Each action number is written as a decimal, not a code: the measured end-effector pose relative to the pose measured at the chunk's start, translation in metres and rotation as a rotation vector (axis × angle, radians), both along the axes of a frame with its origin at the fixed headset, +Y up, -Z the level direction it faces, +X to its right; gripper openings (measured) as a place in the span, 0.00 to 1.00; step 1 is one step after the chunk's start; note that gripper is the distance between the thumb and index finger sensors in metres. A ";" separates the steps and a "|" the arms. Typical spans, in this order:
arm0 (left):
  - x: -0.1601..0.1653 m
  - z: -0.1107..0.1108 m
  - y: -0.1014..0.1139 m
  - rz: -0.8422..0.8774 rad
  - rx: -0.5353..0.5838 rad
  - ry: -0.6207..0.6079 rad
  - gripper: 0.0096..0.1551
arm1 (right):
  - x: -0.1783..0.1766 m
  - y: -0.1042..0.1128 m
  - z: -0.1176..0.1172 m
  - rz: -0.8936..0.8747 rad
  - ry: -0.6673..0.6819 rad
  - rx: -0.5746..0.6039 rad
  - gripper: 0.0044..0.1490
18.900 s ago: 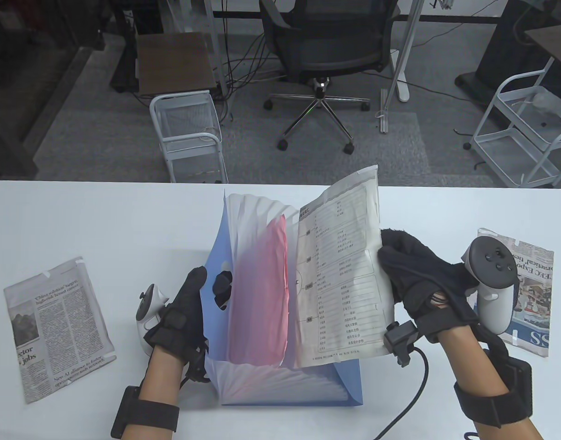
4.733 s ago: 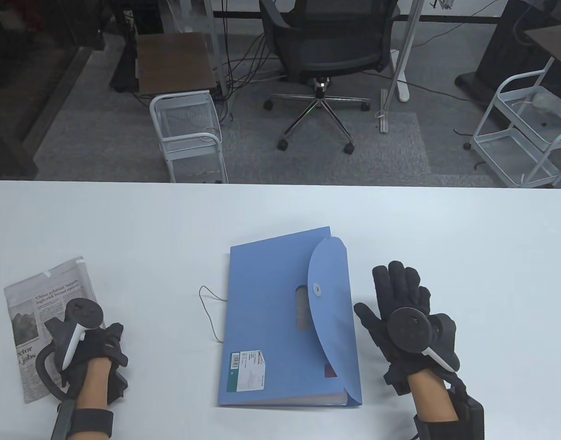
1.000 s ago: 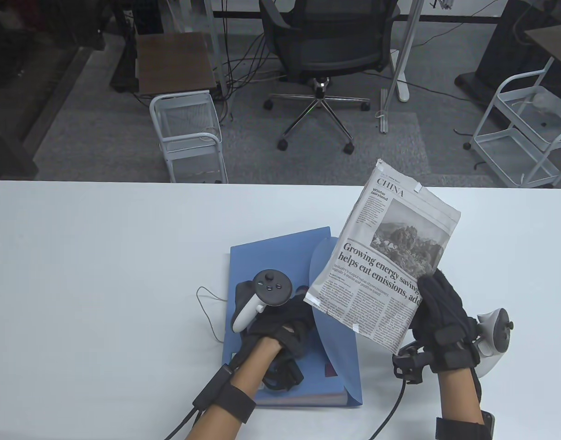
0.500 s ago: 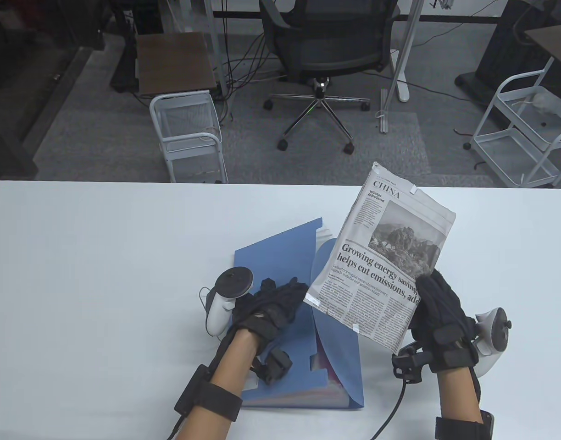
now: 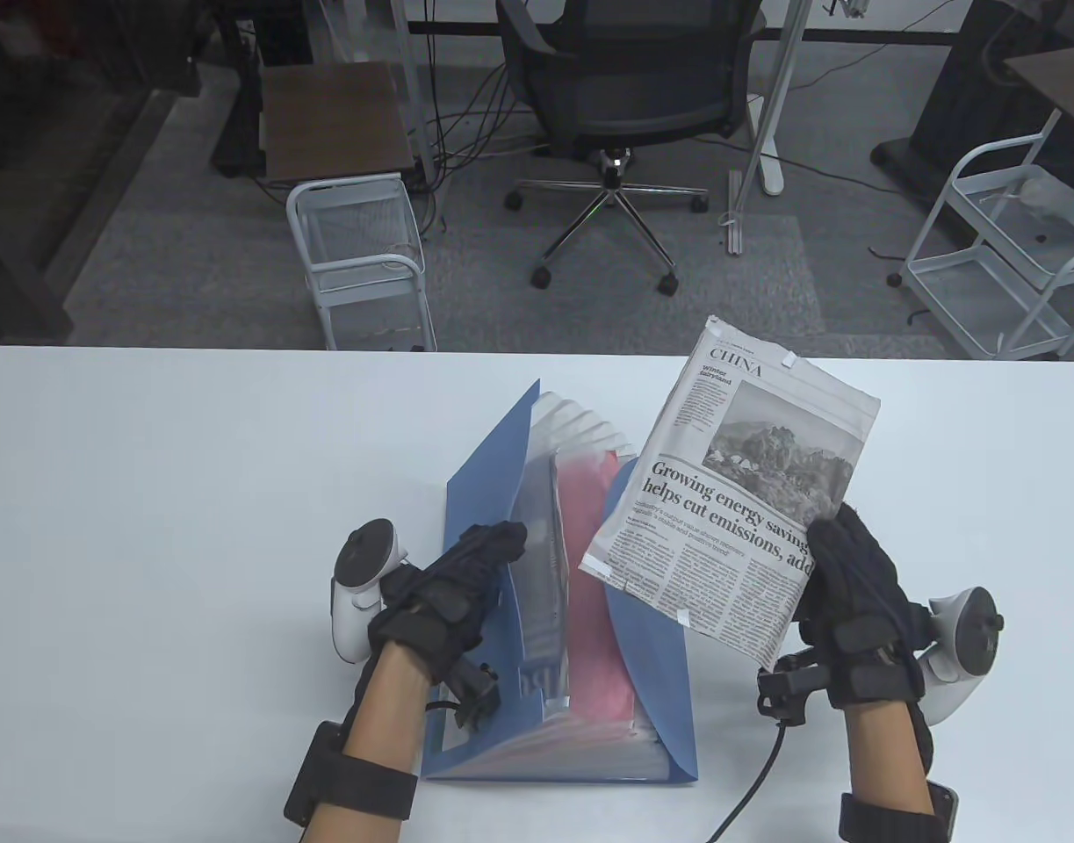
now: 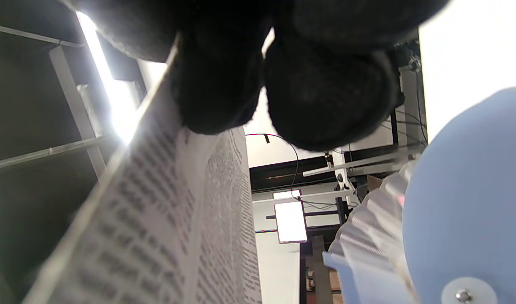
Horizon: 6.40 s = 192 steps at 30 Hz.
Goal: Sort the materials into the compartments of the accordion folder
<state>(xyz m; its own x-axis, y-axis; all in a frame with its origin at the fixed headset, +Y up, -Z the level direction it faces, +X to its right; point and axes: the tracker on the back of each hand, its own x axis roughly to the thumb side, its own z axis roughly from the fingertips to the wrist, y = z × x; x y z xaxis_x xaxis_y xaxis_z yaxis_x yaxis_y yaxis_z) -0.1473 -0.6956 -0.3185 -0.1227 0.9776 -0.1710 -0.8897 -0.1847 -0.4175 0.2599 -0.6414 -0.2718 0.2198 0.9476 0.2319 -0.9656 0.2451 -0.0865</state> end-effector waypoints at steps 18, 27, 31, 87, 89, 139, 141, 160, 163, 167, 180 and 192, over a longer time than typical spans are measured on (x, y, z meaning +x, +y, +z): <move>-0.026 0.002 -0.006 0.158 0.014 0.045 0.40 | -0.052 0.086 -0.011 0.454 0.014 0.039 0.32; -0.028 0.002 -0.008 0.184 0.015 0.049 0.40 | -0.080 0.083 -0.013 0.602 0.058 0.030 0.32; -0.029 0.002 -0.009 0.183 0.014 0.047 0.40 | -0.087 0.079 -0.012 0.625 0.081 0.009 0.33; -0.029 -0.001 -0.013 0.178 0.016 0.039 0.40 | -0.225 0.085 -0.044 1.270 0.269 -0.191 0.36; -0.029 -0.001 -0.013 0.179 0.016 0.039 0.40 | -0.228 0.083 -0.044 1.282 0.282 -0.201 0.36; 0.000 -0.001 -0.012 0.031 0.027 0.001 0.40 | -0.102 0.004 -0.028 0.992 0.154 -0.311 0.37; 0.008 -0.001 -0.013 -0.014 0.026 -0.009 0.40 | -0.092 0.002 -0.027 0.943 0.154 -0.307 0.37; 0.088 -0.009 -0.033 -0.576 -0.009 -0.137 0.33 | -0.057 -0.002 -0.028 0.801 0.164 -0.313 0.36; 0.102 -0.010 -0.036 -0.826 0.006 -0.145 0.29 | -0.055 -0.002 -0.029 0.793 0.169 -0.316 0.36; 0.123 -0.008 -0.047 -1.242 0.098 -0.199 0.34 | -0.055 -0.002 -0.028 0.792 0.166 -0.314 0.36; 0.097 -0.007 -0.041 -1.114 0.133 -0.090 0.39 | -0.075 0.000 -0.025 0.822 0.269 -0.289 0.40; 0.030 -0.010 -0.056 -0.563 -0.021 0.124 0.32 | -0.167 -0.031 -0.019 1.249 0.455 -0.249 0.51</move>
<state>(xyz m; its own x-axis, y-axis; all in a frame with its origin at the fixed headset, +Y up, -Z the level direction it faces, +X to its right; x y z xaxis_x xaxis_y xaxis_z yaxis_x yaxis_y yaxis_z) -0.1168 -0.7516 -0.3288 0.3955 0.8945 -0.2087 -0.8952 0.3245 -0.3055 0.0924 -0.6727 -0.2908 -0.8018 0.5746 0.1641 -0.4843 -0.7857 0.3849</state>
